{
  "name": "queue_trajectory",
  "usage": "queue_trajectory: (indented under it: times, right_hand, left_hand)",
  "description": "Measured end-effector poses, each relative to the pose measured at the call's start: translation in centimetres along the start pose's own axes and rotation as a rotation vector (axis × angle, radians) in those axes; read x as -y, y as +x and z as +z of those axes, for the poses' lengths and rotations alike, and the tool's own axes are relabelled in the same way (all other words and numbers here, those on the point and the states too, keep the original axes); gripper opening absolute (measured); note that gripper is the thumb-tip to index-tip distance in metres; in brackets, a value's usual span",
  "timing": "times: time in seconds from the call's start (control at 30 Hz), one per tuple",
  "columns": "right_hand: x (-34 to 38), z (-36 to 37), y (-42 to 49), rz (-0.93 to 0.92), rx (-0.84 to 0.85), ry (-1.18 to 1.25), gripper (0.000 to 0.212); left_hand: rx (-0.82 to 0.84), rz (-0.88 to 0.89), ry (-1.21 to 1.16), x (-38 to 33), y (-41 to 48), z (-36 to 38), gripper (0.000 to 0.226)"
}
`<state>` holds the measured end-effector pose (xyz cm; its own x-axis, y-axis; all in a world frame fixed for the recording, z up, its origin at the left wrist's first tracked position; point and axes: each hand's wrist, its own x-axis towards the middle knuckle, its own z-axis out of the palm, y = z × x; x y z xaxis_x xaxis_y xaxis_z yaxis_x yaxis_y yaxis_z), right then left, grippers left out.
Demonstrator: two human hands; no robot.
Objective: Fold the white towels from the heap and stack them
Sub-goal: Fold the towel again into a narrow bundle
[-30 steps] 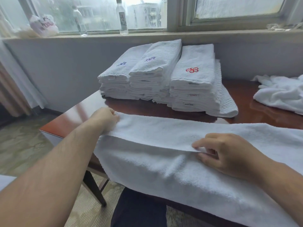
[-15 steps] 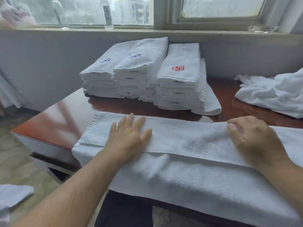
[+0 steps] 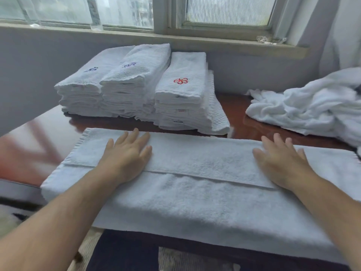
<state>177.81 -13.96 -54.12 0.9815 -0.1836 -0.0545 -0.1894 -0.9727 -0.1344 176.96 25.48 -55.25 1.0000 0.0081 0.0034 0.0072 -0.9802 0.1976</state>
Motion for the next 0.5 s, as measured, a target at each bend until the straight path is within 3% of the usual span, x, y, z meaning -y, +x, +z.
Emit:
queue_trajectory:
  times: [0.17,0.3,0.4,0.5]
  right_hand:
    - [0.2,0.2,0.4,-0.076,0.08,-0.046,0.098]
    - [2.6,-0.6,-0.6,-0.034,0.014,-0.094,0.072]
    - [8.0,-0.4,-3.2,-0.29,-0.144,0.116,0.058]
    - [14.2,0.6,-6.3,-0.623,-0.037,0.206,0.064]
  left_hand:
    - [0.02,0.025,0.008,0.5,-0.5,-0.3,0.063]
    - [-0.118,0.063,-0.211,0.9,-0.8,-1.0,0.05]
    - [-0.319,-0.063,-0.338,3.5,-1.6,-2.0,0.041]
    - [-0.283,-0.103,-0.261,7.2,-3.2,-2.5,0.042]
